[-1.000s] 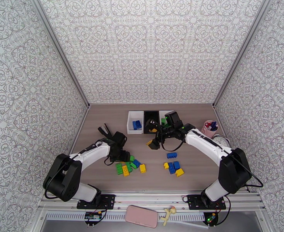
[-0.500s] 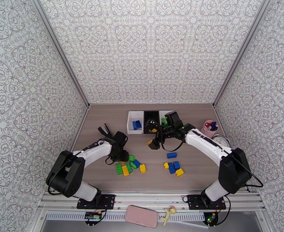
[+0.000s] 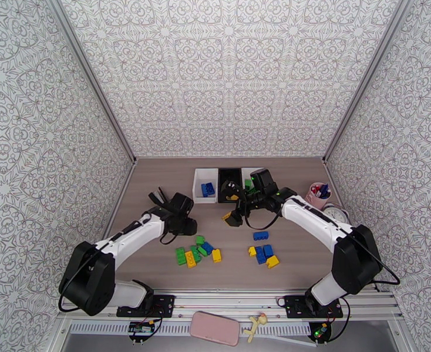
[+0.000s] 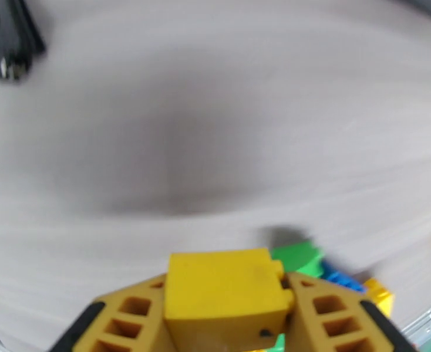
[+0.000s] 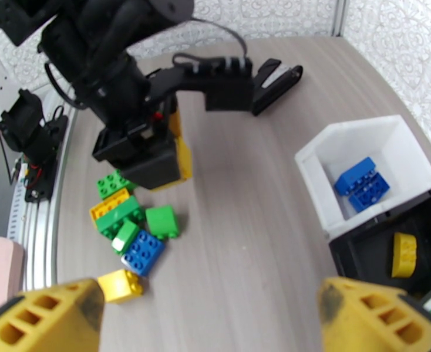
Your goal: Sort the legos into containers by color
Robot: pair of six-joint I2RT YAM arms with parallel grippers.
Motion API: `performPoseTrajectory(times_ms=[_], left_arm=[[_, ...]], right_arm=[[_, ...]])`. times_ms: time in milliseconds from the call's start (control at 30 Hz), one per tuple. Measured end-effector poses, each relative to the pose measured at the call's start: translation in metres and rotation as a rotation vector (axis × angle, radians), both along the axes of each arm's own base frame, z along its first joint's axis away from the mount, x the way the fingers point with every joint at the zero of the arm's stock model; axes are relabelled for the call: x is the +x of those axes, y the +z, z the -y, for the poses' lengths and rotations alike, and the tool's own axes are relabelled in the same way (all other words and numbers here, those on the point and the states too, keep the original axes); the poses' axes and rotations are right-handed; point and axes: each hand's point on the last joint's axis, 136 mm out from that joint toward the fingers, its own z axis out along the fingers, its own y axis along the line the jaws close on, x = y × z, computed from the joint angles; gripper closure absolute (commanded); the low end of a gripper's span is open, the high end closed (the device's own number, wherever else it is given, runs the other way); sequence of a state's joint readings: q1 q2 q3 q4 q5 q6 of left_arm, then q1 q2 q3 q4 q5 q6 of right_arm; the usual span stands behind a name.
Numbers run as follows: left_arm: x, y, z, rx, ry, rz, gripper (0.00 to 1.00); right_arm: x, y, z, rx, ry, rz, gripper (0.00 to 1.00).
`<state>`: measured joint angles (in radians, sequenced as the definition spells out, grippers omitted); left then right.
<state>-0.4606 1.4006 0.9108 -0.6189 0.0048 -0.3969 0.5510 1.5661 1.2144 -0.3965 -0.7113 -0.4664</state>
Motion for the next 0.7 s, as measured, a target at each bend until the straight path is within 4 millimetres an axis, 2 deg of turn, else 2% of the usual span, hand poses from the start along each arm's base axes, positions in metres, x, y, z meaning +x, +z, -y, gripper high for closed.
performPoseTrajectory(times_ms=[167, 333, 467, 700], left_arm=[[0.043, 0.045, 0.033, -0.080, -0.031, 0.167, 0.59], [0.088, 0.073, 0.072, -0.142, -0.064, 0.281, 0.58], [0.122, 0.080, 0.102, -0.163, -0.098, 0.336, 0.56], [0.173, 0.075, 0.136, -0.170, -0.126, 0.390, 0.56]], right_arm=[[0.005, 0.017, 0.006, 0.044, -0.054, 0.064, 0.00], [0.021, 0.023, 0.028, 0.062, -0.175, 0.102, 0.00], [0.031, 0.023, 0.044, 0.064, -0.262, 0.109, 0.00], [0.031, 0.023, 0.058, 0.062, -0.329, 0.121, 0.00]])
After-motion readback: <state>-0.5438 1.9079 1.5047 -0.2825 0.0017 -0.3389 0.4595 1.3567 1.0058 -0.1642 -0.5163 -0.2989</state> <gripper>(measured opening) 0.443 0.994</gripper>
